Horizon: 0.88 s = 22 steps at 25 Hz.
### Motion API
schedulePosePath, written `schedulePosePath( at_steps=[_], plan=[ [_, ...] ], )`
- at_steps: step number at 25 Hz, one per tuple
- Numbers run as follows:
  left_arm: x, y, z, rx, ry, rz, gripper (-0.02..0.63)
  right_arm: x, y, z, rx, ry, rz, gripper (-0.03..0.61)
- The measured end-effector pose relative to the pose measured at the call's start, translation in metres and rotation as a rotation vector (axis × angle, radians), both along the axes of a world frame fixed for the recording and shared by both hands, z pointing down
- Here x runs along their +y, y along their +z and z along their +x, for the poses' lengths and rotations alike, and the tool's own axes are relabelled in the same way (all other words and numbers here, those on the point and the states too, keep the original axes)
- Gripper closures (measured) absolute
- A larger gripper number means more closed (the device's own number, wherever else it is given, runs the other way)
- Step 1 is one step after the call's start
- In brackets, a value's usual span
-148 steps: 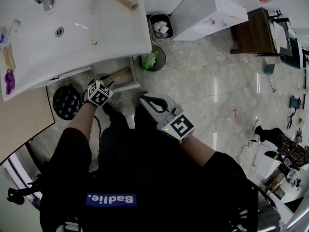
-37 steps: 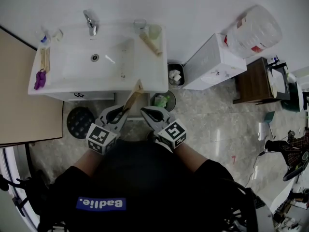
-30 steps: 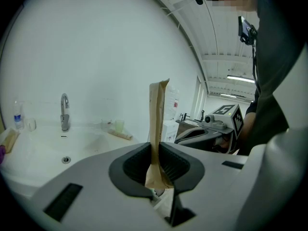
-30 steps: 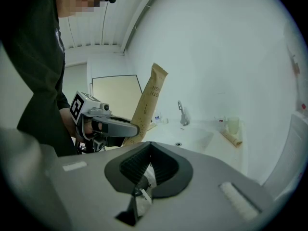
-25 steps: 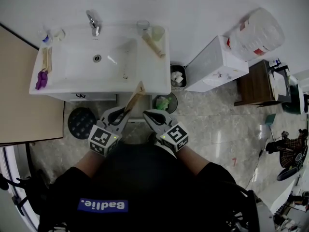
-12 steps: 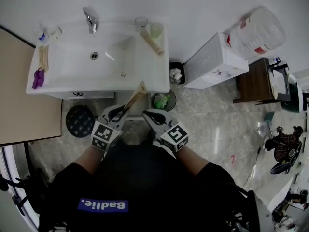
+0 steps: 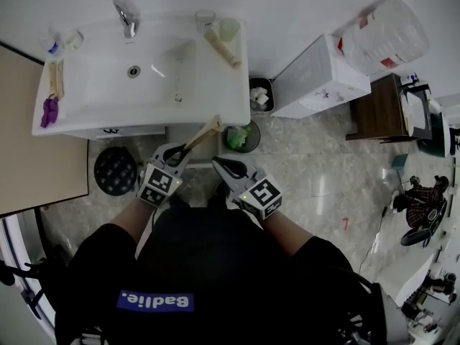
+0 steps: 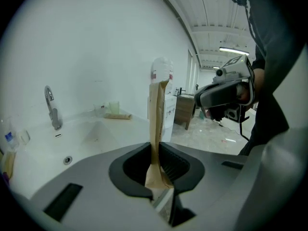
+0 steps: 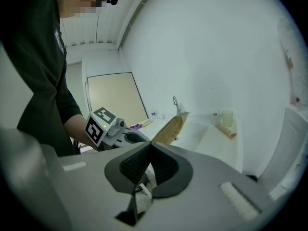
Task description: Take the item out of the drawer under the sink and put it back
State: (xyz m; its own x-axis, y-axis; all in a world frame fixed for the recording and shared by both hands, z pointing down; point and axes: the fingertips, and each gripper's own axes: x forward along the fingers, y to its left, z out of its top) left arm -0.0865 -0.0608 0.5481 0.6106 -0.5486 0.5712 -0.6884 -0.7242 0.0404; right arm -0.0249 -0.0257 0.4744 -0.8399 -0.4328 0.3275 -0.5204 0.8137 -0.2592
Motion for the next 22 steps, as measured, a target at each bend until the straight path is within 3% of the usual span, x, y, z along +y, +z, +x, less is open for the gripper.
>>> schedulePosePath(
  at_steps=[22],
  plan=[
    [-0.017, 0.148, 0.003, -0.312, 0.195, -0.103, 0.557, 0.007, 0.027, 0.021, 0.055, 0.019, -0.04, 0.577]
  ],
)
